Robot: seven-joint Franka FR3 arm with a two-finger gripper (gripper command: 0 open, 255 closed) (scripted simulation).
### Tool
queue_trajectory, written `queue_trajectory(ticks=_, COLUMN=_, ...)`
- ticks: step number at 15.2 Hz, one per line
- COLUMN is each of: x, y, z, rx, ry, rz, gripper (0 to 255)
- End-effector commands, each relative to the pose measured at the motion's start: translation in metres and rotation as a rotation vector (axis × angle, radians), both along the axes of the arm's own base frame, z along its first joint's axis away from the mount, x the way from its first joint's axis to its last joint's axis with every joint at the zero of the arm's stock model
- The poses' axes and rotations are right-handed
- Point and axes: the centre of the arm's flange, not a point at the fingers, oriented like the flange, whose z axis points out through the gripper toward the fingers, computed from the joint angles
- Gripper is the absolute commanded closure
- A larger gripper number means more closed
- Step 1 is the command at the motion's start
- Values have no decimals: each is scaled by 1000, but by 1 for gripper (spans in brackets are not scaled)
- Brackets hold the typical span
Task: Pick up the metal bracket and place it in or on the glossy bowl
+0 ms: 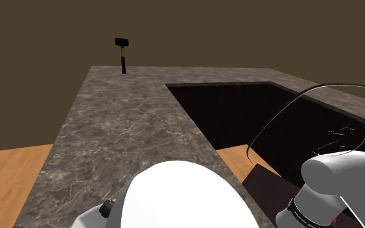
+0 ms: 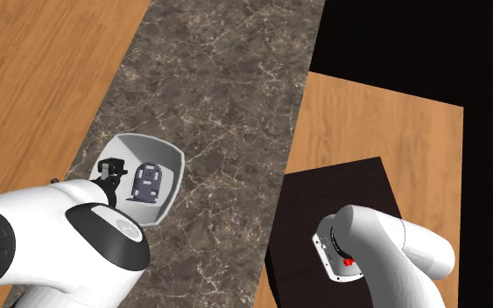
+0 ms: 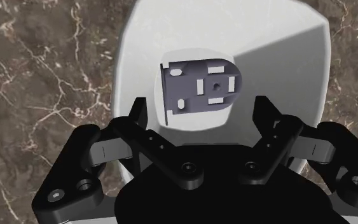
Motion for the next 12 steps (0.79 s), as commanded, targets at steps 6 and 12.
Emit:
queue_trajectory(ticks=6, x=-15, y=-5, z=48, rx=0, ry=0, rz=0, gripper=0)
queue_trajectory(ticks=12, x=-15, y=-5, z=48, rx=0, ry=0, rz=0, gripper=0)
